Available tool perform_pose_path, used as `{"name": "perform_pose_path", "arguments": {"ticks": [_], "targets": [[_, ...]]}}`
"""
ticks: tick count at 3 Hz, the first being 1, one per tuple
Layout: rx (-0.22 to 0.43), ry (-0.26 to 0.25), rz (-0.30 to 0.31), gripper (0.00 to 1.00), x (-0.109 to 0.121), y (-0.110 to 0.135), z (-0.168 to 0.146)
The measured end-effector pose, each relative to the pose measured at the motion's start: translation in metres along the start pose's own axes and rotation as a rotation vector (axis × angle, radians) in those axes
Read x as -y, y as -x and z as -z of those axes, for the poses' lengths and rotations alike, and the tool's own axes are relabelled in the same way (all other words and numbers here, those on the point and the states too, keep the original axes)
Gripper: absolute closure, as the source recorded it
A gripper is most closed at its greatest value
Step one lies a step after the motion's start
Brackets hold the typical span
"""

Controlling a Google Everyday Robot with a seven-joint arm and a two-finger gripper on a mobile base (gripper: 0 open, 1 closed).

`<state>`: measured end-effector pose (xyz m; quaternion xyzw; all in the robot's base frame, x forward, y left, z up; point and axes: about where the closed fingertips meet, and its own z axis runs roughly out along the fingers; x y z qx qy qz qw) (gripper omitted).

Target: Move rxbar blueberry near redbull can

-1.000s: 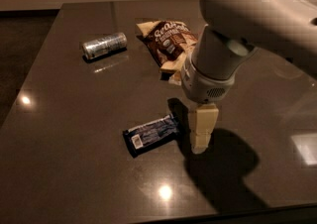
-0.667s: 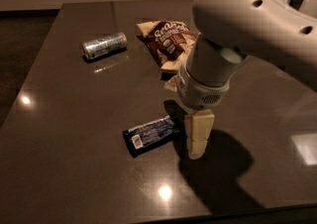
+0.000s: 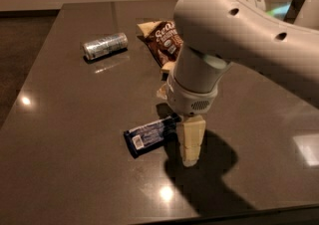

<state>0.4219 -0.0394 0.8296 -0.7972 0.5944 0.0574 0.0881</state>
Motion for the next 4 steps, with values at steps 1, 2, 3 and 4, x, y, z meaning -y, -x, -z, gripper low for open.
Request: {"name": "perform_pose_path", "arguments": {"ticks": [1, 2, 3, 4], "targets": [[-0.009, 0.029, 0.006, 0.18, -0.0013, 0.0049, -0.004], [-0.014, 0.045, 0.006, 0.41, -0.0025, 0.0074, -0.0059], [-0.015, 0.047, 0.004, 0.64, -0.0023, 0.0084, -0.0018], [-0.015, 0.047, 0.004, 0.88, -0.0019, 0.0094, 0.003]]}}
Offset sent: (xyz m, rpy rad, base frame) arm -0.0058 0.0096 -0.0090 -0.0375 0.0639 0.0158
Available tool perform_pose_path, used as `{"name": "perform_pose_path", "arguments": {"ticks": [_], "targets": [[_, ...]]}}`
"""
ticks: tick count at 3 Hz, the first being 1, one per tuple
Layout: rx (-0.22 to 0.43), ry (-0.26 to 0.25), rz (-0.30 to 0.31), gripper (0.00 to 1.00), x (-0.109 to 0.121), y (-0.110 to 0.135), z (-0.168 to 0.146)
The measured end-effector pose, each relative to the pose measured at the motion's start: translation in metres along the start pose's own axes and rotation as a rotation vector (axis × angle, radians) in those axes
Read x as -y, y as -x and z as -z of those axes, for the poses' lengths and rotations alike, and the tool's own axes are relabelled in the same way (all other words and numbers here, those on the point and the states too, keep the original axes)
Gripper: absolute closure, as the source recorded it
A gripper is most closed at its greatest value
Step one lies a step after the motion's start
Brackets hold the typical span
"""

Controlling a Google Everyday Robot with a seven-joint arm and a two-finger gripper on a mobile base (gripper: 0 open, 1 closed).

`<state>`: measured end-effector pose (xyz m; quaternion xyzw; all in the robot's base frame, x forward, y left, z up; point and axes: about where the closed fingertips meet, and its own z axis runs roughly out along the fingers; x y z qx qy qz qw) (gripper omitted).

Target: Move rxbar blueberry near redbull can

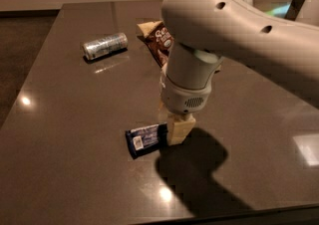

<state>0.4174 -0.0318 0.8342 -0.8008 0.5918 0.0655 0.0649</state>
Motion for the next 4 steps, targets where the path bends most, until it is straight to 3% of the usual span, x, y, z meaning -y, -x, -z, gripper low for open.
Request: {"name": "perform_pose_path", "arguments": {"ticks": [1, 3, 4], "targets": [[0.026, -0.02, -0.038, 1.0, 0.01, 0.005, 0.018], [0.136, -0.094, -0.18, 1.0, 0.05, 0.037, 0.065], [0.136, -0.094, -0.18, 1.0, 0.05, 0.037, 0.065]]}}
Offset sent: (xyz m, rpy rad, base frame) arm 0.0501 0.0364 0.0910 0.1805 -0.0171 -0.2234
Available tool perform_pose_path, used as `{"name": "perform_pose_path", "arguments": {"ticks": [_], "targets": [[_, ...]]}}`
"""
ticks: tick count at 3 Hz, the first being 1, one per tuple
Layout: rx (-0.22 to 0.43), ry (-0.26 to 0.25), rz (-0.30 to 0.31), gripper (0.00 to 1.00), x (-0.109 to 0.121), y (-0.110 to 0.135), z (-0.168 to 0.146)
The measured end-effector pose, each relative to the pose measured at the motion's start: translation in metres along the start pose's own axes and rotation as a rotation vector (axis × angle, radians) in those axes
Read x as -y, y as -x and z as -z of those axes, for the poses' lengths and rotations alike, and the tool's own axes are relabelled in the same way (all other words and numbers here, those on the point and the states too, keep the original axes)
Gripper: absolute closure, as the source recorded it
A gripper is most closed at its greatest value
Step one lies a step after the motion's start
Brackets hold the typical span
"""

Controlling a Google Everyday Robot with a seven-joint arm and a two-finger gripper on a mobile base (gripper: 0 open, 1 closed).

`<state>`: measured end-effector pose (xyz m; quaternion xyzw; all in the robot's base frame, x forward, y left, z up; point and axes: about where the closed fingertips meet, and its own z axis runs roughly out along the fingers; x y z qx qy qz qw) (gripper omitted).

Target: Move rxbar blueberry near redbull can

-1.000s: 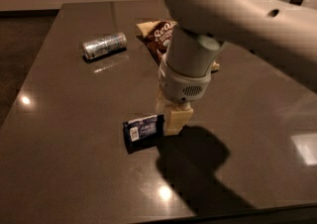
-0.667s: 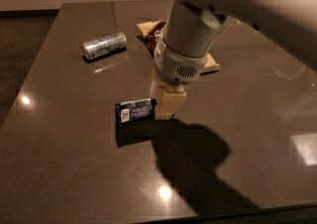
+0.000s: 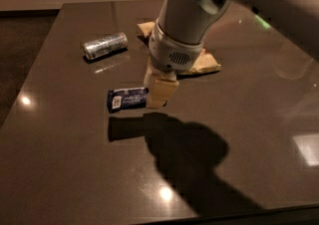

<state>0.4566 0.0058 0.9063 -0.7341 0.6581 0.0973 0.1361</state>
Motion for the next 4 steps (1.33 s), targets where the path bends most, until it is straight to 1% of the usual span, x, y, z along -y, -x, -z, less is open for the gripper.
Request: {"name": "perform_pose_path", "arguments": {"ticks": [1, 2, 4], "targets": [[-0.031, -0.015, -0.064, 1.0, 0.009, -0.002, -0.001], [-0.06, -0.053, -0.148, 1.0, 0.032, 0.005, -0.005], [-0.04, -0.109, -0.264, 1.0, 0.092, 0.026, -0.032]]}}
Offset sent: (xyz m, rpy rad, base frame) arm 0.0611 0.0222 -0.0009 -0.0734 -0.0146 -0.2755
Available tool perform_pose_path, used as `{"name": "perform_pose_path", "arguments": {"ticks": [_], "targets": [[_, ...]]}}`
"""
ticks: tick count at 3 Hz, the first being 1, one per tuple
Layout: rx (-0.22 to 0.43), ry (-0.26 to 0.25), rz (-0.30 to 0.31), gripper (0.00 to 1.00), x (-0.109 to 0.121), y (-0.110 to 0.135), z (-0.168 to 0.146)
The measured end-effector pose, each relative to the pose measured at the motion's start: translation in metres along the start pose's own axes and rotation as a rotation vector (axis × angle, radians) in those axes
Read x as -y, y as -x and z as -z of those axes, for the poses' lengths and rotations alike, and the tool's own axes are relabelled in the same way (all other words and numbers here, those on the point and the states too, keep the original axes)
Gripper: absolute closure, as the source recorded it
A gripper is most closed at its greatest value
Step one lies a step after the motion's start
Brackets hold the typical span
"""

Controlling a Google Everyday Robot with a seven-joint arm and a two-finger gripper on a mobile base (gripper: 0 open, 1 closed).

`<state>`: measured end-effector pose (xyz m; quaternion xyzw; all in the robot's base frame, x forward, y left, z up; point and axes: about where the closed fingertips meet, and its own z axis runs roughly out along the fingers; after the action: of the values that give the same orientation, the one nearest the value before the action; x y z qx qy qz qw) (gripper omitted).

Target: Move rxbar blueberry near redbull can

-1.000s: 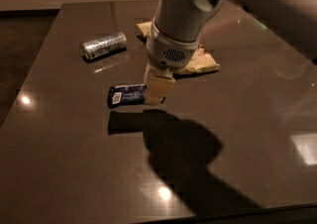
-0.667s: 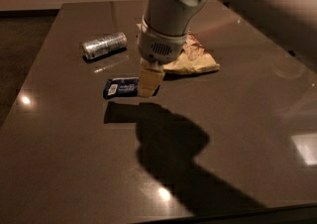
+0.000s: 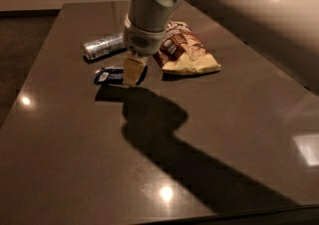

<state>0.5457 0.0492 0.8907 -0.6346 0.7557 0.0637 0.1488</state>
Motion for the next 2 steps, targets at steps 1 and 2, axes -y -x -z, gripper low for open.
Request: {"name": "perform_pose_path", "arguments": {"ticks": [1, 2], "targets": [[0.017, -0.024, -0.038, 1.0, 0.026, 0.014, -0.016], [0.027, -0.045, -0.068, 1.0, 0.049, 0.024, -0.026]]}}
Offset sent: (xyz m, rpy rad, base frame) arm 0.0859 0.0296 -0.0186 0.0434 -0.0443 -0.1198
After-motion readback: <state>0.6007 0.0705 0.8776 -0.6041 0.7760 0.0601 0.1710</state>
